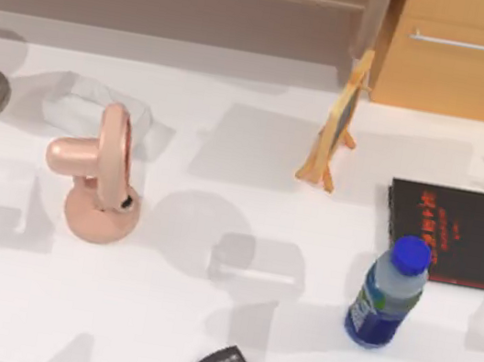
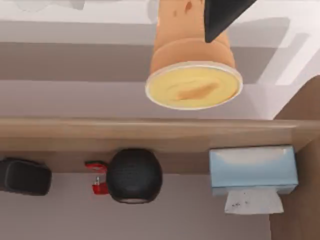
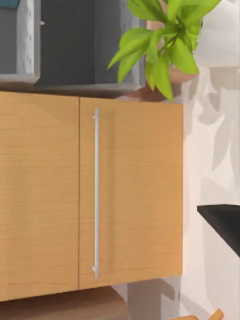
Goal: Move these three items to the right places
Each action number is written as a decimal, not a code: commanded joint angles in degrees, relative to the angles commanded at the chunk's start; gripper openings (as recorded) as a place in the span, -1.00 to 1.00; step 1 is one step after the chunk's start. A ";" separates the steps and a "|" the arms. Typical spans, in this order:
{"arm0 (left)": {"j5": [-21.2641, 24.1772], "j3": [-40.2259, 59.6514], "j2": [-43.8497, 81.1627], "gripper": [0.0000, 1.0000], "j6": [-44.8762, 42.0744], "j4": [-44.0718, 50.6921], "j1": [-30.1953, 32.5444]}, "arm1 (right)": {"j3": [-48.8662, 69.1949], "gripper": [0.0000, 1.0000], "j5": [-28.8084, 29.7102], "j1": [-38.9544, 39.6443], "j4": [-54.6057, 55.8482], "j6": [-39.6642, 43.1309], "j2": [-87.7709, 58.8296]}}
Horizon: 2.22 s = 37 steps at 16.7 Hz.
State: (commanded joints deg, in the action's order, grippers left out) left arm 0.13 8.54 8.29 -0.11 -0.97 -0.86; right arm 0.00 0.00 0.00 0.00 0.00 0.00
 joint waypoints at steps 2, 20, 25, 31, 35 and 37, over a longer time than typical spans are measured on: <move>-0.11 -5.26 -5.11 1.00 0.05 0.57 0.48 | 0.00 1.00 0.00 0.00 0.00 0.00 0.00; -0.13 -8.54 -8.29 1.00 0.11 0.96 0.86 | 25.13 1.00 -7.69 -8.35 10.31 0.20 -32.23; -0.13 -8.54 -8.29 1.00 0.11 0.96 0.86 | 46.09 1.00 -14.12 -15.31 18.94 0.33 -62.88; -0.13 -8.54 -8.29 1.00 0.11 0.96 0.86 | 69.06 1.00 -21.21 -22.84 28.36 0.44 -97.05; -0.13 -8.54 -8.29 1.00 0.11 0.96 0.86 | 79.09 1.00 -24.37 -26.08 32.48 0.46 -111.64; -0.13 -8.54 -8.29 1.00 0.11 0.96 0.86 | 81.80 1.00 -25.23 -26.96 33.59 0.46 -115.34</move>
State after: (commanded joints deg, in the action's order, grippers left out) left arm 0.00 0.00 0.00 0.00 0.00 0.00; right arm 81.80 -25.23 -26.96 33.59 0.46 -115.34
